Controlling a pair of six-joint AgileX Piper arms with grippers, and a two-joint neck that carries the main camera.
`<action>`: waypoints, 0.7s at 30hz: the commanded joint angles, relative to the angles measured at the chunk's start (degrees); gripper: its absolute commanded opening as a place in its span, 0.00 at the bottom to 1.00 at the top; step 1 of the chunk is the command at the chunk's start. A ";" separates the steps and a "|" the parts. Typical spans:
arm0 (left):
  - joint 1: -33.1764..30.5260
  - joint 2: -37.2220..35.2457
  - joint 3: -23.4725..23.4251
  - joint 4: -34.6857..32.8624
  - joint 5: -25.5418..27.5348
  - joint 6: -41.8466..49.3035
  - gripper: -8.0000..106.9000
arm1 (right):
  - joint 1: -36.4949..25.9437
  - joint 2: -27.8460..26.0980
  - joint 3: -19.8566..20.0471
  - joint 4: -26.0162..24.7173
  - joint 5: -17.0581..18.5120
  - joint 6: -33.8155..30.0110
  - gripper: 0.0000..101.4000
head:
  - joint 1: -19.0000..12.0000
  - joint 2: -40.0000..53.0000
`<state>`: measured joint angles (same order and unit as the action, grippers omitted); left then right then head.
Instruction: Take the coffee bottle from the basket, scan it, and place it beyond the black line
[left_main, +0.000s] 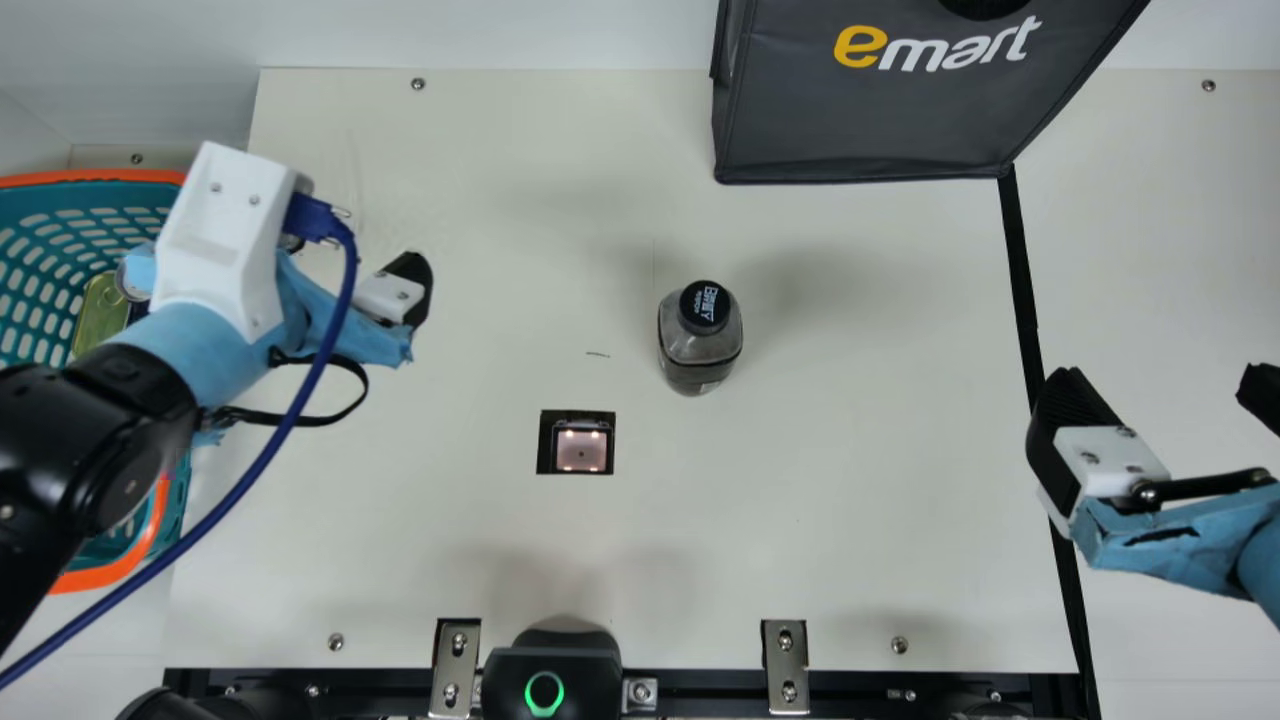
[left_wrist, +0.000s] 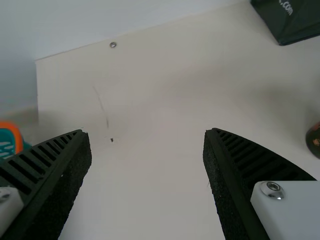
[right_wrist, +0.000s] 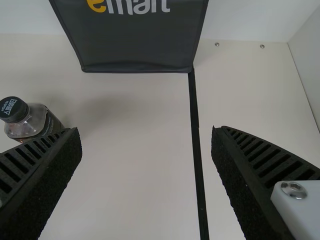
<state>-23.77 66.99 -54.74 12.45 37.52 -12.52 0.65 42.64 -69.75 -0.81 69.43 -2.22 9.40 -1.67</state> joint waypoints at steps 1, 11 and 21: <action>0.89 -0.82 0.74 0.12 0.08 -0.79 0.85 | 0.00 0.00 0.00 0.00 0.00 0.00 0.90 | -1.48 0.09; 6.28 -5.39 4.49 -1.05 0.40 -1.98 0.85 | 0.00 0.00 0.00 0.00 0.06 0.00 0.90 | -1.48 0.09; 11.39 -9.36 7.68 -2.16 0.51 -1.16 0.85 | 0.00 0.00 0.00 0.00 0.01 0.00 0.90 | -1.48 0.09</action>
<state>-12.75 57.86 -47.24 10.25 38.04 -13.65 0.65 42.64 -69.75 -0.81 69.43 -2.22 9.49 -1.67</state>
